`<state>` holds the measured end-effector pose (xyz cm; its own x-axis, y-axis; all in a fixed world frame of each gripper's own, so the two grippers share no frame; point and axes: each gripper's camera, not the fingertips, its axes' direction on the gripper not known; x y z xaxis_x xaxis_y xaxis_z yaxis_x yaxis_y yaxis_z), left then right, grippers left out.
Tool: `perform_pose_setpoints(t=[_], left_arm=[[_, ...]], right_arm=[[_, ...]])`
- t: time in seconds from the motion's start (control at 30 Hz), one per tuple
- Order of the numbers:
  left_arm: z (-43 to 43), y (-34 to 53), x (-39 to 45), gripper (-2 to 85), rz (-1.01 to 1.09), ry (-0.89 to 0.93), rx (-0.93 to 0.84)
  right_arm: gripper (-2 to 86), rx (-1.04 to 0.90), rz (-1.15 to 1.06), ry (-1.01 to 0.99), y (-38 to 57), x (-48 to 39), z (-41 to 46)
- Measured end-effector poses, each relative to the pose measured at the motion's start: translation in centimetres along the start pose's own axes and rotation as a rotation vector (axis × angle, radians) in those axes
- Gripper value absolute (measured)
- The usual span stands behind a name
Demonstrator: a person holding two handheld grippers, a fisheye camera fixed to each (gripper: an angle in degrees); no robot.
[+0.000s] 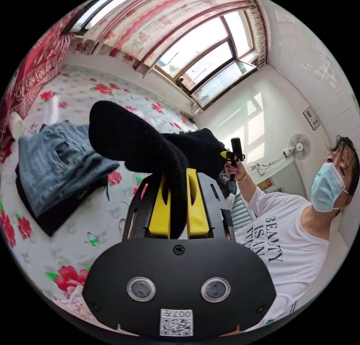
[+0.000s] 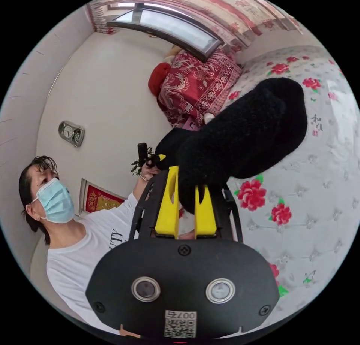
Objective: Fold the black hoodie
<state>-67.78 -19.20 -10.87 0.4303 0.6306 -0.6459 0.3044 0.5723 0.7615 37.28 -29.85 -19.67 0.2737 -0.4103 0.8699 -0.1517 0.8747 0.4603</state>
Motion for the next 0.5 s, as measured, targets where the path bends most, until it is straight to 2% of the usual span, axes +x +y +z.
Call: perform_pose_setpoints(t=[0.03,0.13,0.2,0.27,0.33,0.5], left_arm=[[-1.5,-1.0,-0.2,6.2,-0.003,-0.037,0.015],[-6.8,-4.7,-3.2,7.6,-0.106,-0.352,0.061],[-8.2,-3.8,-6.9,9.6,-0.251,-0.624,0.096],[-6.5,-0.6,-8.8,10.6,-0.315,-0.734,0.088],[-2.6,4.1,-9.9,11.0,-0.323,-0.761,0.058],[17.0,23.1,-8.8,10.8,-0.366,-0.596,-0.182]], right_arm=[[0.9,0.021,-0.043,-0.020,-2.7,-1.3,1.4],[2.1,0.053,-0.063,-0.025,-8.8,-2.4,6.4],[3.7,0.066,0.003,0.024,-10.8,-1.1,9.9],[6.1,0.052,0.087,0.101,-10.6,1.7,14.2],[7.2,0.004,0.135,0.168,-8.0,3.8,17.0],[9.4,-0.191,0.216,0.382,5.8,7.6,19.1]])
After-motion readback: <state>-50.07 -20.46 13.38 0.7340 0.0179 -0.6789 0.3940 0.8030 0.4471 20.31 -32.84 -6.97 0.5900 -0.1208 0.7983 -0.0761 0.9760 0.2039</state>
